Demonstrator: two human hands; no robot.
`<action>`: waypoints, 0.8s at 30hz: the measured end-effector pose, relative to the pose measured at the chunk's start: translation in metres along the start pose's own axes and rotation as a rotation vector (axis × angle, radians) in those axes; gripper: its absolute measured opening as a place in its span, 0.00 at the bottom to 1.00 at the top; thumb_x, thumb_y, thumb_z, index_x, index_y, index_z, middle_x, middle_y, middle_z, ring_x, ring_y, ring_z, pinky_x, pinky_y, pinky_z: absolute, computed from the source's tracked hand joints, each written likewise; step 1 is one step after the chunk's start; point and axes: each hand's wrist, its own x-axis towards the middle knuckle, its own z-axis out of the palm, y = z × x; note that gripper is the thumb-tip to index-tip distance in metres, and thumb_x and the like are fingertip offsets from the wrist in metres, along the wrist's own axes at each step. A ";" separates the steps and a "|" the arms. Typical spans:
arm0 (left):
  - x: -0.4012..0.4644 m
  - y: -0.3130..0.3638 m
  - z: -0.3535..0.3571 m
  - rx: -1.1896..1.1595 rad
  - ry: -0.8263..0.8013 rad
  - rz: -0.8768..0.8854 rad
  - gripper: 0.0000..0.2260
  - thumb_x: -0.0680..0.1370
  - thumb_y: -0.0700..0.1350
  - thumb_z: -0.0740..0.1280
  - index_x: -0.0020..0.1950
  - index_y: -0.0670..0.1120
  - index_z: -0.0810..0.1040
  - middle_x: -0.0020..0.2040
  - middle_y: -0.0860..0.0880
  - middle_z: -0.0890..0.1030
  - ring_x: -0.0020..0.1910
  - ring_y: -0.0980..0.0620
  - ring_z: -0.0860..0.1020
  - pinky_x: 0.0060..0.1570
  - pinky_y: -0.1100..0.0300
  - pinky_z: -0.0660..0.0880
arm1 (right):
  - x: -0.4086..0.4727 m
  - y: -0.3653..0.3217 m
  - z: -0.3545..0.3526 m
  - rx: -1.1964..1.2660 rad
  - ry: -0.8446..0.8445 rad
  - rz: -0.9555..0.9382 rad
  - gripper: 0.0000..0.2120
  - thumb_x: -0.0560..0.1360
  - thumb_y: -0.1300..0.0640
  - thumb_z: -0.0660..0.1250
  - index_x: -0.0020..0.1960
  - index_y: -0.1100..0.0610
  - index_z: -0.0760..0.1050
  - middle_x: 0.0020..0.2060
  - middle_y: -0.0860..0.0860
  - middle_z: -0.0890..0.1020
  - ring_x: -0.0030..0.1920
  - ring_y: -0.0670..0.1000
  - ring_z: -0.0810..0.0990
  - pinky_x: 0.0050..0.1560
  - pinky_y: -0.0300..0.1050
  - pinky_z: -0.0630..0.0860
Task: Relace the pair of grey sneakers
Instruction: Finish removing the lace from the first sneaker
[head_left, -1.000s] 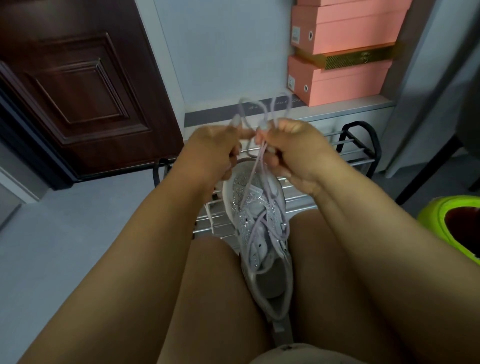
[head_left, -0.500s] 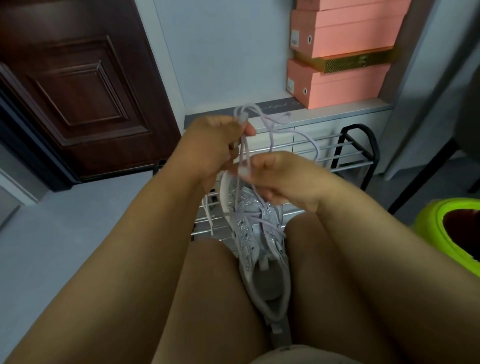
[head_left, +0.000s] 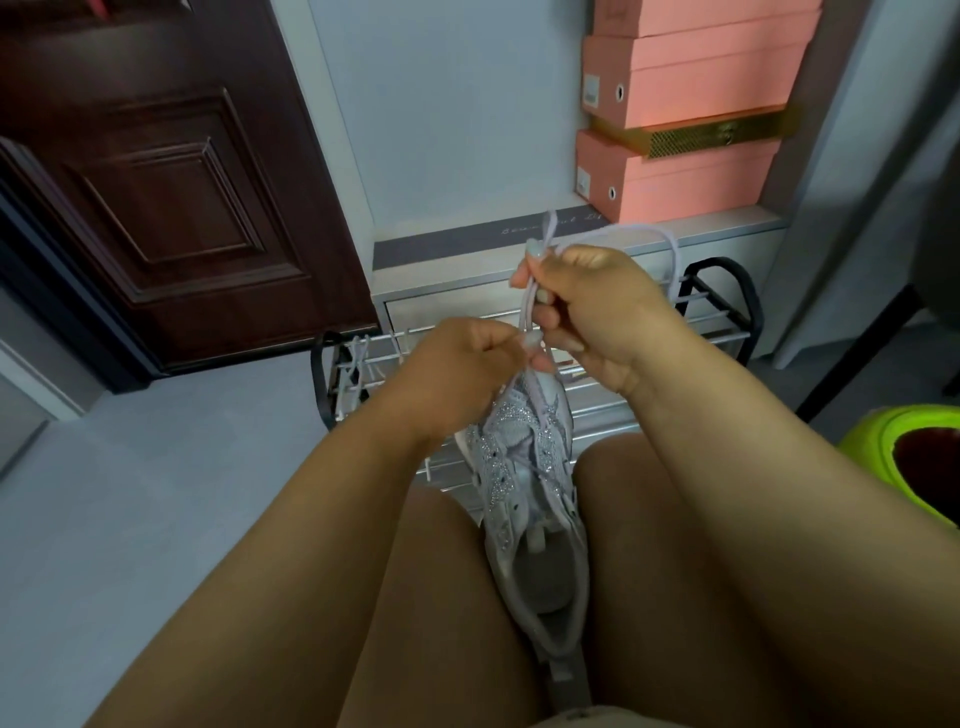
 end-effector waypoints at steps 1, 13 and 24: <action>0.002 0.000 -0.001 -0.036 0.047 -0.006 0.14 0.80 0.49 0.63 0.38 0.48 0.82 0.22 0.53 0.66 0.22 0.55 0.62 0.26 0.66 0.60 | 0.000 0.001 -0.001 0.019 0.007 0.001 0.13 0.80 0.58 0.60 0.40 0.63 0.75 0.25 0.52 0.67 0.21 0.46 0.64 0.16 0.34 0.59; 0.026 0.035 -0.018 -0.160 0.240 -0.053 0.15 0.80 0.47 0.62 0.35 0.46 0.78 0.26 0.51 0.65 0.21 0.57 0.61 0.21 0.67 0.60 | -0.024 0.030 0.004 -0.429 -0.282 0.147 0.11 0.78 0.54 0.64 0.50 0.60 0.80 0.26 0.49 0.71 0.24 0.46 0.66 0.23 0.36 0.63; 0.033 0.086 -0.026 -0.008 0.122 -0.047 0.15 0.79 0.39 0.61 0.32 0.43 0.75 0.23 0.51 0.64 0.20 0.55 0.59 0.23 0.67 0.56 | -0.001 0.010 -0.015 -0.523 0.194 -0.221 0.36 0.70 0.62 0.73 0.70 0.48 0.58 0.30 0.49 0.67 0.27 0.42 0.66 0.30 0.33 0.68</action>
